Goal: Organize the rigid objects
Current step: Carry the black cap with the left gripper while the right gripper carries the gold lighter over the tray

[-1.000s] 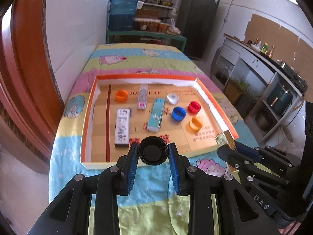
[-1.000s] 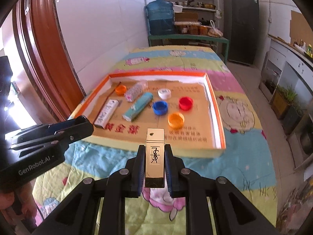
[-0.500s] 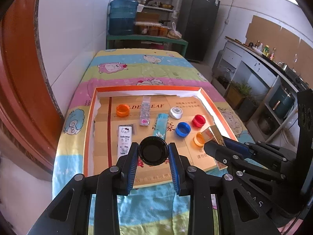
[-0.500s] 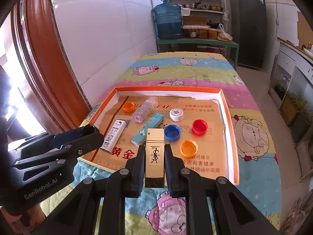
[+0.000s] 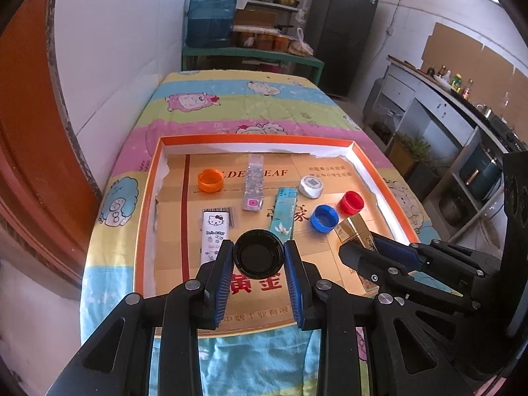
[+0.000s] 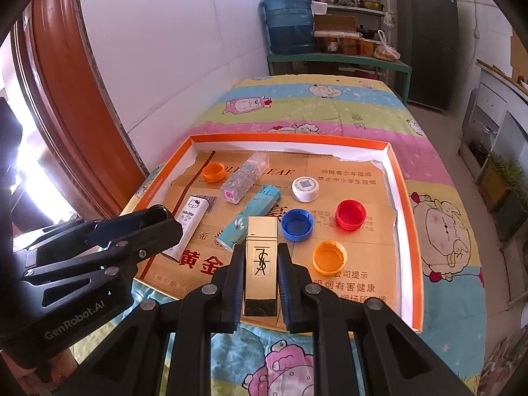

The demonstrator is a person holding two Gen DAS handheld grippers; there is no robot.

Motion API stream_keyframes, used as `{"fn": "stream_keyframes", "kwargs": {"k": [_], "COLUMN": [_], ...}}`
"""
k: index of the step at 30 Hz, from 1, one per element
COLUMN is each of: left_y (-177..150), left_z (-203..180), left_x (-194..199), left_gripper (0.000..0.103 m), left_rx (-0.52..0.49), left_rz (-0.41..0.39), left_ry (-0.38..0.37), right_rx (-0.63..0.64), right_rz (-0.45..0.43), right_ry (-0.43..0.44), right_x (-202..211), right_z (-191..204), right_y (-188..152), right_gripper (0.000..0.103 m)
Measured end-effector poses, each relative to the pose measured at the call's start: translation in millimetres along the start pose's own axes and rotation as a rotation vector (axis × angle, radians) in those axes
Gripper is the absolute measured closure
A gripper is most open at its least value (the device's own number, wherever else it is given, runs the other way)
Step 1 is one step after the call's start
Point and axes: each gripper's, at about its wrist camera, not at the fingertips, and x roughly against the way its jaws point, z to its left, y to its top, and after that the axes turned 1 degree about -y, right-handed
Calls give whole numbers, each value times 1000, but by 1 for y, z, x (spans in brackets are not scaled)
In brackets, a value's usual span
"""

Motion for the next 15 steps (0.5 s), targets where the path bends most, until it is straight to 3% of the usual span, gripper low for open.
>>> {"fn": "stream_keyframes", "kwargs": {"k": [15], "left_y": [5], "left_z": [5], "left_x": [-25], "left_gripper": [72], "left_rx": [10], "left_rz": [35], "left_ry": [1], "right_rx": [-6], "right_rz": [23], "right_ry": [2], "right_x": [-18], "right_z": [-4], "right_y": [0], "right_gripper": [84]}}
